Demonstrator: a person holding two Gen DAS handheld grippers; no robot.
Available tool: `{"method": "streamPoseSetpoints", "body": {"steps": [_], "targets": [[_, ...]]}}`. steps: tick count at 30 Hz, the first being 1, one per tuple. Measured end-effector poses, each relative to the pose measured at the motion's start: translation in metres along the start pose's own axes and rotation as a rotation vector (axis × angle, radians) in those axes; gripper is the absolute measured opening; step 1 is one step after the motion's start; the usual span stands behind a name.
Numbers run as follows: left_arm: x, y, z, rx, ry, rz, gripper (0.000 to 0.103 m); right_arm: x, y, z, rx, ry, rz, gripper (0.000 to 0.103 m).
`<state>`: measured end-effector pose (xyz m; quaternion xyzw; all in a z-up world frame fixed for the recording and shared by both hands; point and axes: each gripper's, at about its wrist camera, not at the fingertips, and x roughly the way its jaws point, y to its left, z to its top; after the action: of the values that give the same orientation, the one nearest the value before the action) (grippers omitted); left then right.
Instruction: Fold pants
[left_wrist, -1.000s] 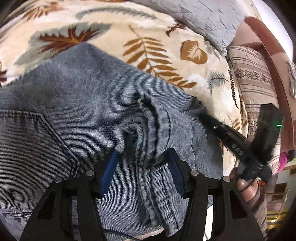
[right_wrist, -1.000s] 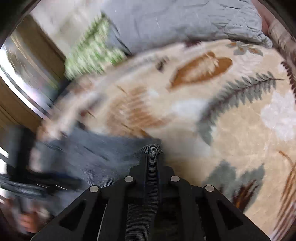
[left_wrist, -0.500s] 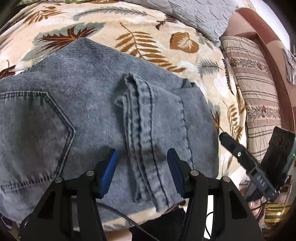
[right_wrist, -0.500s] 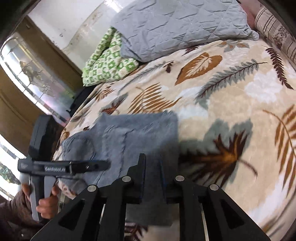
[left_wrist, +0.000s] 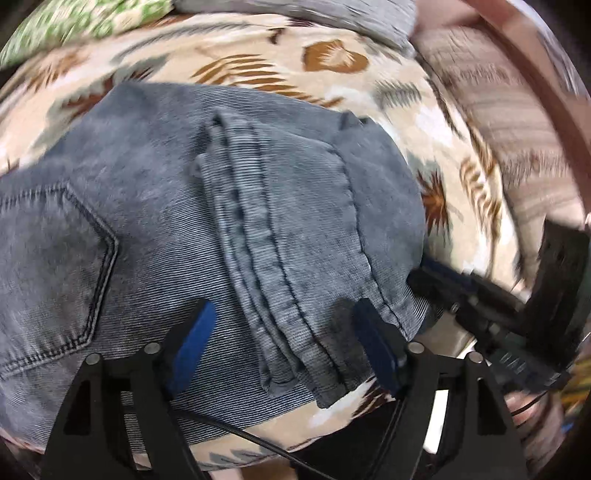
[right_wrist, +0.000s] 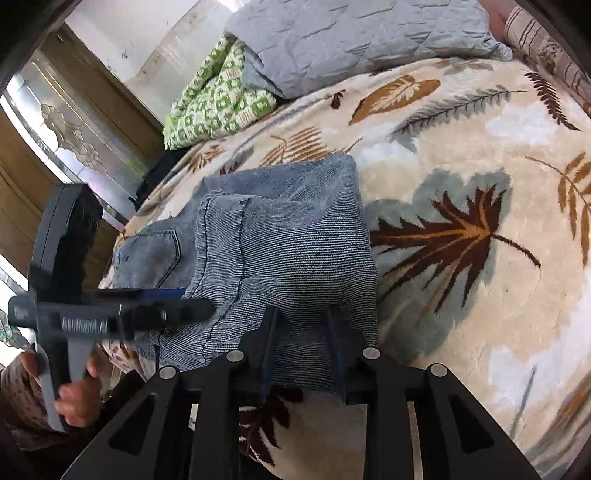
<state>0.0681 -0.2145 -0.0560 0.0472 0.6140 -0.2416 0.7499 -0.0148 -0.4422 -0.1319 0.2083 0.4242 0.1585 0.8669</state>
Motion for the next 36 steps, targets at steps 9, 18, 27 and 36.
{"method": "streamPoseSetpoints", "body": {"steps": [9,18,27,36], "targets": [[-0.033,0.039,-0.002,-0.098,-0.019,-0.059,0.078,-0.019,0.006,0.010,0.052,-0.015,-0.012,0.051],[-0.098,0.160,-0.038,-0.295,-0.076,-0.130,0.078,-0.002,0.086,0.014,-0.076,0.014,-0.020,0.063],[-0.131,0.296,-0.076,-0.447,-0.082,-0.198,0.078,0.065,0.229,-0.006,-0.373,0.154,-0.033,0.070],[-0.109,0.372,-0.058,-0.539,-0.045,-0.344,0.078,0.128,0.363,-0.059,-0.785,0.150,-0.123,0.080]]}}
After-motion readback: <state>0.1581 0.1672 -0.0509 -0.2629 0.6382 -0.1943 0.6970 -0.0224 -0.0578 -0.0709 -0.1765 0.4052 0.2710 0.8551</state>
